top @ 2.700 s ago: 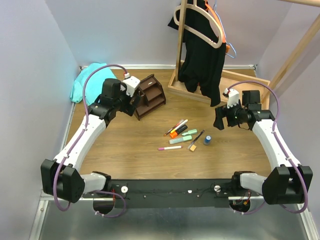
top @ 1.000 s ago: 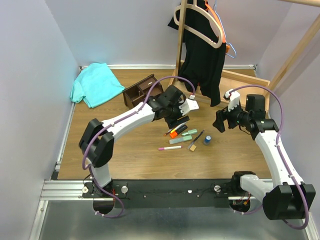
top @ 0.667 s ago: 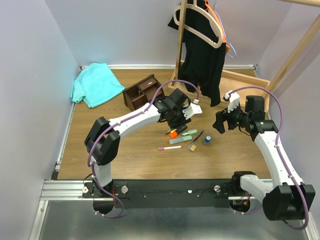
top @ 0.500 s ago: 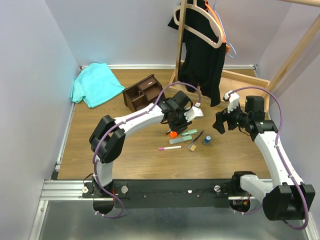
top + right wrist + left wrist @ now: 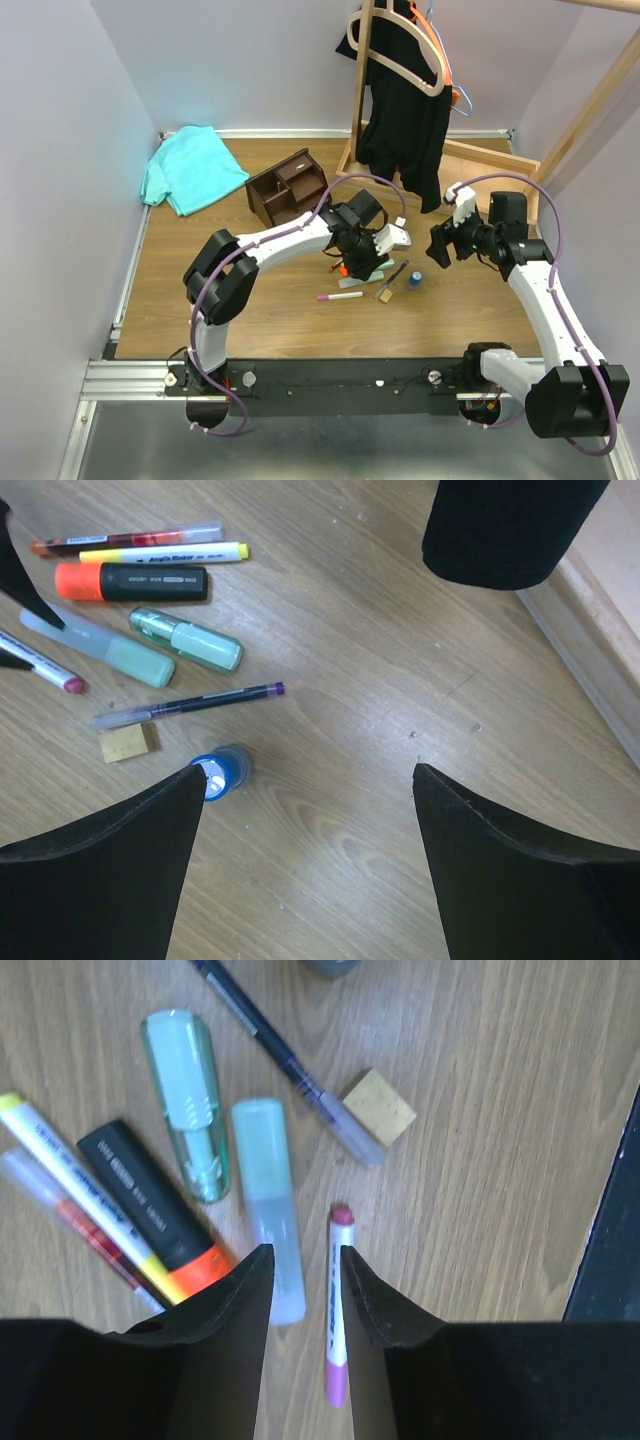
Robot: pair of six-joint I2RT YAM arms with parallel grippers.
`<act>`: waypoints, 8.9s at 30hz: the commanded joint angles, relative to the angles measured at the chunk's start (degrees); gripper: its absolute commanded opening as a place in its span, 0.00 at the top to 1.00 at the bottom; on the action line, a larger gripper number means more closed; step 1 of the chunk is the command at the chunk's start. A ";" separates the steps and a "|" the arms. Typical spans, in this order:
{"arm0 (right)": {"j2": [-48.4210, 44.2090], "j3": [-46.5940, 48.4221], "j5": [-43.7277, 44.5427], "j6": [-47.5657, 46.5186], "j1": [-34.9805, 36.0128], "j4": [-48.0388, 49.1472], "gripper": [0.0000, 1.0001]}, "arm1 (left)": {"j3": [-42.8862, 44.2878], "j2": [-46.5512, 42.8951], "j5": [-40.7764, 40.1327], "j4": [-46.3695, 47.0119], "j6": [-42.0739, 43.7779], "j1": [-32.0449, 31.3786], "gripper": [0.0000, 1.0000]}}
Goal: Sort the stationery into containers
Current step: Pick up the pen from the center of the board, then place the pen in the storage box, then pick up the pen from the center of the board, then place the pen in the storage box.
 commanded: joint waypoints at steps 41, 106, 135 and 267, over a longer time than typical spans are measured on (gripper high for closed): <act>0.08 -1.16 -1.10 -1.86 -0.12 4.30 0.08 | -4.06 7.07 -11.17 6.03 -0.75 -4.43 0.67; 16.16 16.59 4.78 9.13 -0.12 7.90 0.19 | -27.09 -16.58 -2.03 66.67 -8.75 38.46 1.00; 16.08 14.13 3.73 9.21 -0.12 7.90 0.19 | -32.90 -22.54 -2.82 62.90 -11.04 39.78 0.42; 2.02 7.10 5.05 -17.57 23.50 19.29 0.27 | 27.66 6.98 37.51 -49.52 12.78 24.66 1.00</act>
